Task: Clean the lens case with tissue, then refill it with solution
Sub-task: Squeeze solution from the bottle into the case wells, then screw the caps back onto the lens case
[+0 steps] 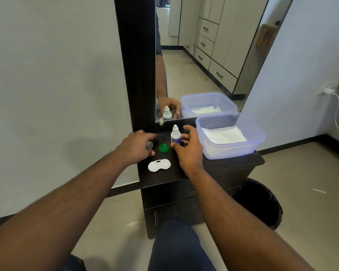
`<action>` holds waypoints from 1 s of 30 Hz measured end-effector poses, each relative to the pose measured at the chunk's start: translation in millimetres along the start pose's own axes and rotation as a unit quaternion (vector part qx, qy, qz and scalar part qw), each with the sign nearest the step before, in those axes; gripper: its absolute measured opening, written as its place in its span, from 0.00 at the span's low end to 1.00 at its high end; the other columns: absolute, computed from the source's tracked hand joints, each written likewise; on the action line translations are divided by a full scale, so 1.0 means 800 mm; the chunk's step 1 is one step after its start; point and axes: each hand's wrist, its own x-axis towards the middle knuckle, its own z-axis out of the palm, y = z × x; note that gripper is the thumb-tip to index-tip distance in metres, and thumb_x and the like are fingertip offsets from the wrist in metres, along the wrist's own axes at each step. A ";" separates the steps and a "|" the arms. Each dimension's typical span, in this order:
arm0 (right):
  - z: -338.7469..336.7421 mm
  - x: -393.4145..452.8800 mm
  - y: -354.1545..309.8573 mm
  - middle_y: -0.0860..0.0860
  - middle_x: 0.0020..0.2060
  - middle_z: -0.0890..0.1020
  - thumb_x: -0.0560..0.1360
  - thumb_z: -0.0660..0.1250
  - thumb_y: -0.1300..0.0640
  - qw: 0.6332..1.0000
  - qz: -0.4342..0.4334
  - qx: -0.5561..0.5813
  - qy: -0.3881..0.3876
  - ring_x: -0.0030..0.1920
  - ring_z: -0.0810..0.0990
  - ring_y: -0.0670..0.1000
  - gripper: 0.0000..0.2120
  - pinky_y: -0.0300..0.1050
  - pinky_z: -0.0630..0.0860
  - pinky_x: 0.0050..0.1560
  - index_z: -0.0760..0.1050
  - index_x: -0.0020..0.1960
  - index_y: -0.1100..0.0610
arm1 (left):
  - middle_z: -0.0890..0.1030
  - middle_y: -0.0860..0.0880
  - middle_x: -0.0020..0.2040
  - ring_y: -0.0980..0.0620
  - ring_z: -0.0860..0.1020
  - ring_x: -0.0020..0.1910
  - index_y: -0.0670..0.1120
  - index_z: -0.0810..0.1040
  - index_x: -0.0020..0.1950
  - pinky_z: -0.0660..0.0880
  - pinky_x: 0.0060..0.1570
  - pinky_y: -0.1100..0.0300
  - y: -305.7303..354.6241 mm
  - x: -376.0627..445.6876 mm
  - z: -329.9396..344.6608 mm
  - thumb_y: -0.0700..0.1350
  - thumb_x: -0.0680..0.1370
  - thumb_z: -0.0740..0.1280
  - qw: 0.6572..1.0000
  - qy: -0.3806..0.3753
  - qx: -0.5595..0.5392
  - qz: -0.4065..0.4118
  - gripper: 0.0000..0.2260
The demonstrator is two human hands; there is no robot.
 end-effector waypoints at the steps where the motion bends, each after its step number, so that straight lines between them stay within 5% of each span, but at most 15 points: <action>1: 0.000 0.000 -0.001 0.50 0.57 0.79 0.70 0.73 0.66 1.000 -0.003 -0.005 0.001 0.55 0.77 0.46 0.29 0.36 0.76 0.55 0.67 0.67 0.52 | 0.73 0.46 0.66 0.45 0.73 0.63 0.54 0.70 0.71 0.73 0.60 0.50 0.001 0.000 -0.001 0.48 0.74 0.72 1.000 -0.006 -0.013 0.004 0.27; 7: -0.003 -0.004 0.000 0.47 0.56 0.76 0.69 0.74 0.65 1.000 -0.003 0.019 0.016 0.56 0.76 0.45 0.34 0.30 0.72 0.52 0.64 0.69 0.51 | 0.79 0.48 0.62 0.48 0.76 0.60 0.48 0.80 0.61 0.74 0.58 0.56 0.003 -0.004 -0.012 0.40 0.74 0.72 0.999 -0.018 -0.039 0.007 0.16; 12: -0.008 -0.025 0.004 0.49 0.52 0.77 0.70 0.74 0.63 0.996 -0.036 0.038 0.067 0.50 0.76 0.43 0.25 0.30 0.74 0.49 0.70 0.64 0.54 | 0.83 0.50 0.46 0.53 0.80 0.44 0.48 0.83 0.50 0.75 0.41 0.62 -0.013 -0.033 -0.022 0.46 0.70 0.76 0.973 0.108 -0.201 -0.026 0.10; 16: -0.023 -0.040 0.016 0.53 0.46 0.80 0.70 0.74 0.64 0.993 -0.094 0.016 -0.073 0.43 0.79 0.43 0.13 0.36 0.76 0.48 0.79 0.53 0.55 | 0.83 0.49 0.37 0.52 0.81 0.38 0.46 0.82 0.42 0.79 0.38 0.58 -0.011 -0.067 -0.025 0.50 0.68 0.77 0.924 0.187 -0.329 -0.051 0.09; 21: -0.045 -0.028 0.003 0.44 0.55 0.78 0.68 0.77 0.55 0.960 -0.057 -0.105 -0.253 0.54 0.78 0.43 0.23 0.32 0.75 0.52 0.78 0.62 0.52 | 0.81 0.50 0.35 0.54 0.79 0.36 0.46 0.80 0.39 0.76 0.35 0.62 0.002 -0.099 -0.001 0.48 0.68 0.77 0.904 0.227 -0.360 -0.043 0.10; 30: -0.037 -0.026 -0.004 0.41 0.55 0.74 0.68 0.76 0.55 0.944 -0.080 -0.186 -0.260 0.56 0.74 0.41 0.22 0.28 0.68 0.53 0.78 0.61 0.54 | 0.81 0.57 0.45 0.64 0.77 0.44 0.50 0.79 0.38 0.70 0.42 0.72 0.007 -0.105 0.043 0.45 0.70 0.76 0.925 0.196 -0.325 -0.001 0.06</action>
